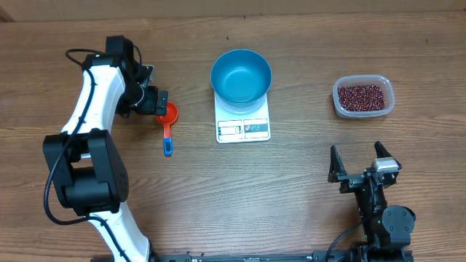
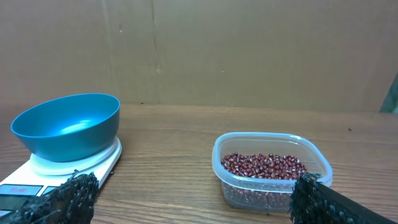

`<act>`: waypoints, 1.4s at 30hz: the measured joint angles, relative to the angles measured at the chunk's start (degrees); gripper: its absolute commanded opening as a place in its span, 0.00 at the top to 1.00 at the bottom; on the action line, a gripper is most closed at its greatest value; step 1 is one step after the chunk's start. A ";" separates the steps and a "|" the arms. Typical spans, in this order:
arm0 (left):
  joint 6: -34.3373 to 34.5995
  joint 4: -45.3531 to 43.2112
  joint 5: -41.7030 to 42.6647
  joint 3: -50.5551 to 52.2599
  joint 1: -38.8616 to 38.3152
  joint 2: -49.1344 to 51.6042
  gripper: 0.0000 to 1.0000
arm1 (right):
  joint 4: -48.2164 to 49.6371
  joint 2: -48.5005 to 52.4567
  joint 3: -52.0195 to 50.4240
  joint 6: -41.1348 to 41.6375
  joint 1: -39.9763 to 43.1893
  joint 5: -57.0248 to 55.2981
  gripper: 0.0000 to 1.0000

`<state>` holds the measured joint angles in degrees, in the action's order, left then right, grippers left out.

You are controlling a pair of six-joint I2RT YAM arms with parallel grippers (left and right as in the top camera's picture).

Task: Scoop item into bowl and weigh 150g on scale
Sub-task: 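Lower the left gripper and close it on the red scoop's rim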

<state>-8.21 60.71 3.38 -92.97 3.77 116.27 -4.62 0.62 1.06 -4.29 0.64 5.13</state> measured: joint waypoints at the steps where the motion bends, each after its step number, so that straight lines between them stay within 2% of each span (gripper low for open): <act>1: -0.04 -0.22 -0.31 0.00 -0.26 0.00 0.01 | -0.04 0.00 0.00 0.00 0.00 0.02 0.00; 28: -1.03 -8.57 -2.16 4.83 -1.16 0.02 0.00 | -0.04 0.00 0.00 0.02 0.00 0.00 0.00; 42: -1.03 -9.94 -2.16 8.00 -1.16 0.02 0.00 | -0.02 0.00 0.00 0.00 0.00 0.02 0.00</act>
<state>-9.23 50.76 1.21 -84.97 2.61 116.29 -4.64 0.62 1.06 -4.29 0.64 5.15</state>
